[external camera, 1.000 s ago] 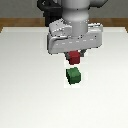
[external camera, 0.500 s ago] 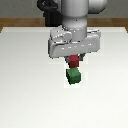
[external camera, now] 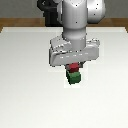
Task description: Place the red cube on top of the green cube.
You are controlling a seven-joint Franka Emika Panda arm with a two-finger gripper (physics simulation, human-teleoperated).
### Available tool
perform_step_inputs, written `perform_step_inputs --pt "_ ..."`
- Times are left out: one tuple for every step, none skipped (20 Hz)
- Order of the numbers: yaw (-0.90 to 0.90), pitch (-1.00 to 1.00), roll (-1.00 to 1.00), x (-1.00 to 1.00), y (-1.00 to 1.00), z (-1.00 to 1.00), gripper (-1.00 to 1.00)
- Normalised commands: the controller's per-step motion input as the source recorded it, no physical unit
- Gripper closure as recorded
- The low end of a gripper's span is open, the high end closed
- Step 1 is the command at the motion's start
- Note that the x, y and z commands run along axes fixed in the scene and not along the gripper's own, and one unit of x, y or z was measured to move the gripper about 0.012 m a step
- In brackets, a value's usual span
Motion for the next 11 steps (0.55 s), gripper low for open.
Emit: perform_step_inputs --pt "0.00 0.00 0.00 0.00 0.00 0.00 -1.00" --pt "0.00 0.00 0.00 0.00 0.00 0.00 -1.00" --pt "0.00 0.00 0.00 0.00 0.00 0.00 -1.00" --pt "0.00 0.00 0.00 0.00 0.00 0.00 -1.00" --pt "0.00 0.00 0.00 0.00 0.00 0.00 -1.00" --pt "0.00 0.00 0.00 0.00 0.00 0.00 -1.00" --pt "0.00 0.00 0.00 0.00 0.00 0.00 -1.00" --pt "0.00 0.00 0.00 0.00 0.00 0.00 -1.00" --pt "0.00 0.00 0.00 0.00 0.00 0.00 -1.00" --pt "0.00 0.00 0.00 0.00 0.00 0.00 -1.00" --pt "0.00 0.00 0.00 0.00 0.00 0.00 -1.00"
